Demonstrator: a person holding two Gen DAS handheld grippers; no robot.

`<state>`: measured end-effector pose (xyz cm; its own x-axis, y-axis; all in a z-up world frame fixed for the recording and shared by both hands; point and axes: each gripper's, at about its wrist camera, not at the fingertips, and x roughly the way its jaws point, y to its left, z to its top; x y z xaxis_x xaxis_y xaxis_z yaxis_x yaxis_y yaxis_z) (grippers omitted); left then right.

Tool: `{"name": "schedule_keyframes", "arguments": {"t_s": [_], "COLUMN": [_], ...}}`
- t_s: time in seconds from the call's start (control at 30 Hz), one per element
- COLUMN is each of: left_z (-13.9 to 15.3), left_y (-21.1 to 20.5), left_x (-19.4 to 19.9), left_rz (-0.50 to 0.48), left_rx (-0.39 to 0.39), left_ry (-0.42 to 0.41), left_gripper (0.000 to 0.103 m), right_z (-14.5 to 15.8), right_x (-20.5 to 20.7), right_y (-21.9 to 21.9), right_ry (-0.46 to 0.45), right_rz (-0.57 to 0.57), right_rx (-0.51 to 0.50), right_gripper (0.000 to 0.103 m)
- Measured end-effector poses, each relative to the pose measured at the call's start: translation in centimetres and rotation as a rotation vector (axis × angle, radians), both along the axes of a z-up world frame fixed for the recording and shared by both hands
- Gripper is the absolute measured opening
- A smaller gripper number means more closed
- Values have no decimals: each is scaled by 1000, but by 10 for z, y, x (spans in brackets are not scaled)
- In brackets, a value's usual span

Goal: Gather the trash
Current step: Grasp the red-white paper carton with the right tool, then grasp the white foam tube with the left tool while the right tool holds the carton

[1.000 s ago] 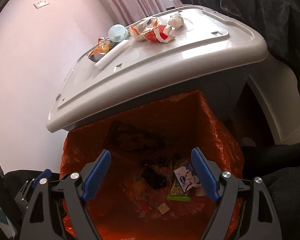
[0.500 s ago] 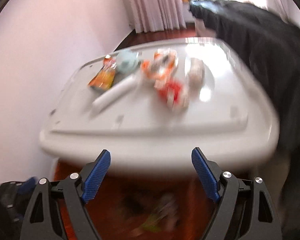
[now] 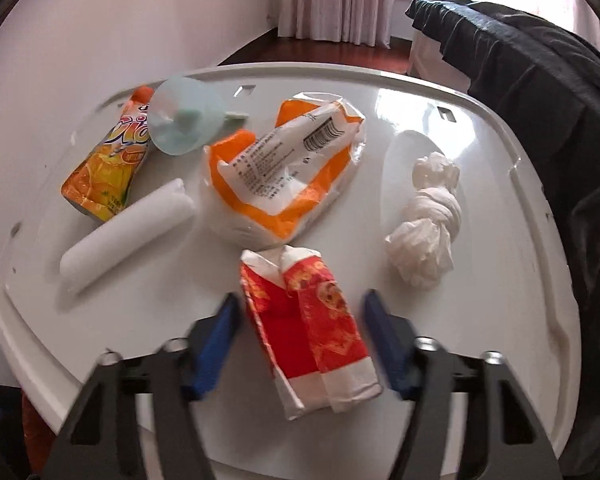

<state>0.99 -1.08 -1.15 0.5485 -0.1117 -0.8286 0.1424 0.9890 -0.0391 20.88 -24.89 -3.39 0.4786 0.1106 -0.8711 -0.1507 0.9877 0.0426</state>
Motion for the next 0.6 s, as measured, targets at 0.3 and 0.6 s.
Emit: {"name": "schedule_keyframes", "arguments": {"t_s": [0.3, 0.6], "left_z": [18, 49], "left_y": [-15, -83], "left_x": [10, 109], "left_rz": [-61, -458], "left_rx": [-2, 59], "left_ry": [-46, -174], "left_gripper": [90, 90], "right_z": [26, 102], "right_x": [-42, -135], "right_y": [-19, -56], "right_ry": [35, -201], "right_rz": [-133, -220], "right_rx": [162, 264], "right_gripper": [28, 30]}}
